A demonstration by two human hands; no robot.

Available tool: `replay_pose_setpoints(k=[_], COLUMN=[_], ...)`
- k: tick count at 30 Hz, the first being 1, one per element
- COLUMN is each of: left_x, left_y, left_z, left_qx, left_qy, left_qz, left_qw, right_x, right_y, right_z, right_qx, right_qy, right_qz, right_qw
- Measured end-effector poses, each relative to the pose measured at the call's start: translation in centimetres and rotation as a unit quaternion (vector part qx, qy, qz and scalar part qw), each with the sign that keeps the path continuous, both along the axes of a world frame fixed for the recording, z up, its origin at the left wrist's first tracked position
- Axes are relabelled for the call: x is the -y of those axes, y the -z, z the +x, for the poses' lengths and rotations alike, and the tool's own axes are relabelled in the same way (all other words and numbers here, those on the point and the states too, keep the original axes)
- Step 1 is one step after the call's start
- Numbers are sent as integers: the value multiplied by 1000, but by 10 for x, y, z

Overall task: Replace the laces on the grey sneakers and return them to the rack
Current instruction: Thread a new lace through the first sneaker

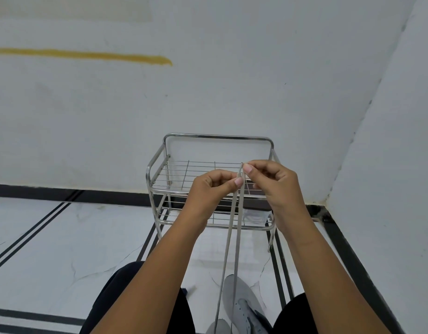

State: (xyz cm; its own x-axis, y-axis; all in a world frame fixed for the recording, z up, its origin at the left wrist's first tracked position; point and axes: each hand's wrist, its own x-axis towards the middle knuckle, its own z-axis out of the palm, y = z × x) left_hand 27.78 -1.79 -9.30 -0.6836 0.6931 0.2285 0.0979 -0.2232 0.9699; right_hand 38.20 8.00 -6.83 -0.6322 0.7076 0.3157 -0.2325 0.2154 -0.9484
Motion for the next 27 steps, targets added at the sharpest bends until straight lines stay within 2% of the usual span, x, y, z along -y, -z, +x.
replay_pose_setpoints(k=[27], left_x=[-2], left_y=[-3], left_z=[7], left_qx=[-26], left_qy=[-1], left_qz=[23], left_qw=[999], right_x=[-8], right_y=[5], right_z=[0], right_qx=[-13], right_qy=[-57], right_qz=[-54], right_qw=[997])
